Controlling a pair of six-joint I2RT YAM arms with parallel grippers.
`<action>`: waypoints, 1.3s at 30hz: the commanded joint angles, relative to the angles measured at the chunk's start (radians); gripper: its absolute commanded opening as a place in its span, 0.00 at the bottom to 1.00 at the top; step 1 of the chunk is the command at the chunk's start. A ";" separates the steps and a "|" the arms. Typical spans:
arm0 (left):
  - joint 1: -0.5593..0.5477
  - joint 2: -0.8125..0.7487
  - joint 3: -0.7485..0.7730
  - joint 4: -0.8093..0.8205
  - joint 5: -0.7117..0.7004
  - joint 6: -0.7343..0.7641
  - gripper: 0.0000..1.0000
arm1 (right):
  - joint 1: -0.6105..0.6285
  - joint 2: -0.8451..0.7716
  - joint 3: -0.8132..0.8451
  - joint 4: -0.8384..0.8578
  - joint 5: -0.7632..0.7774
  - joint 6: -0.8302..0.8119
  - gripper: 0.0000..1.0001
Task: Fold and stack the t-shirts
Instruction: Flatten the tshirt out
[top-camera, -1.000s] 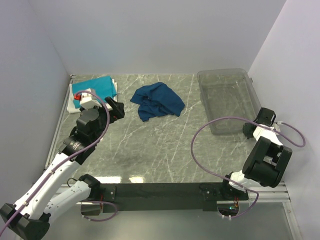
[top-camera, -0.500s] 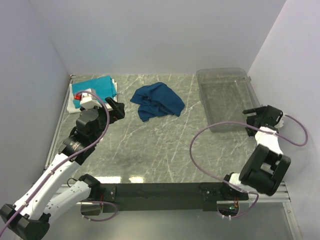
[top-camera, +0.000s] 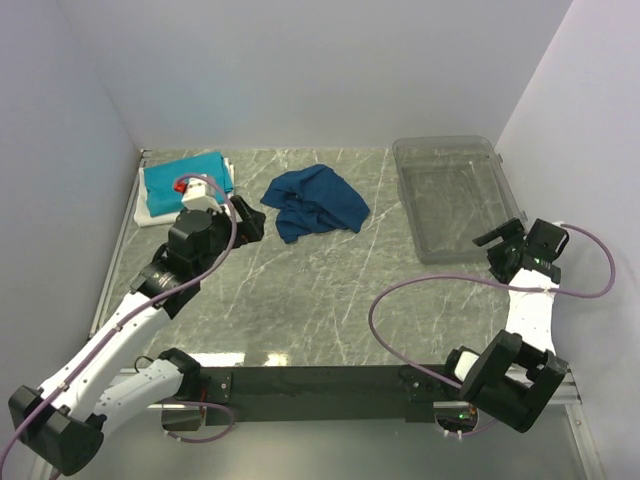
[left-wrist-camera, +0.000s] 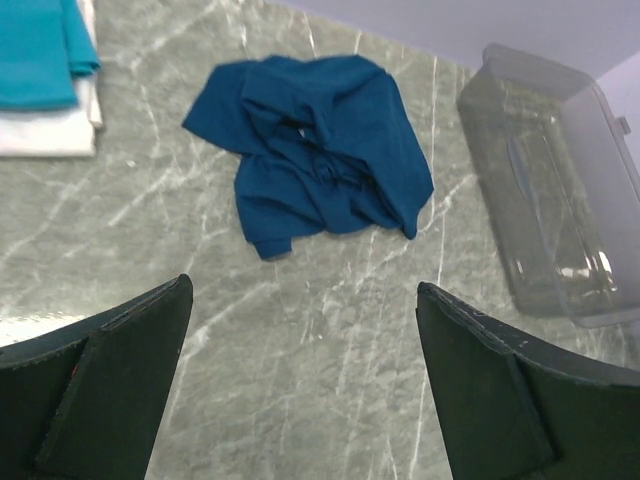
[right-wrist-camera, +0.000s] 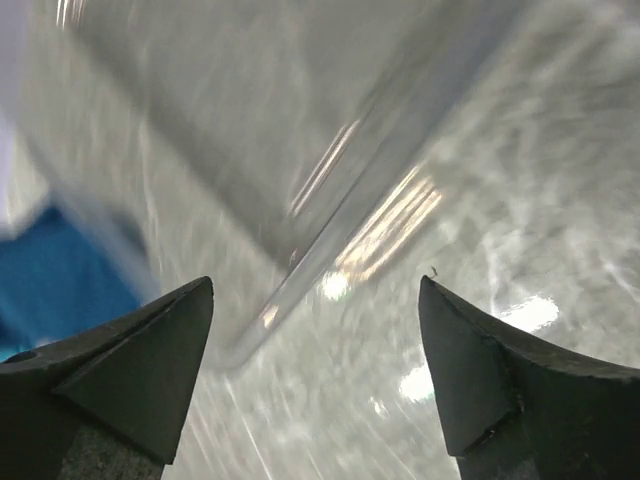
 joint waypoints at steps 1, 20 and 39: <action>0.009 0.036 0.034 0.051 0.062 -0.023 0.99 | 0.025 -0.030 0.039 -0.043 -0.225 -0.209 0.88; 0.150 0.860 0.524 0.098 0.401 -0.283 0.75 | 0.824 0.495 0.768 -0.443 -0.308 -1.220 0.77; -0.029 1.136 0.770 0.004 0.278 -0.363 0.58 | 0.631 0.484 0.643 -0.319 -0.515 -1.055 0.76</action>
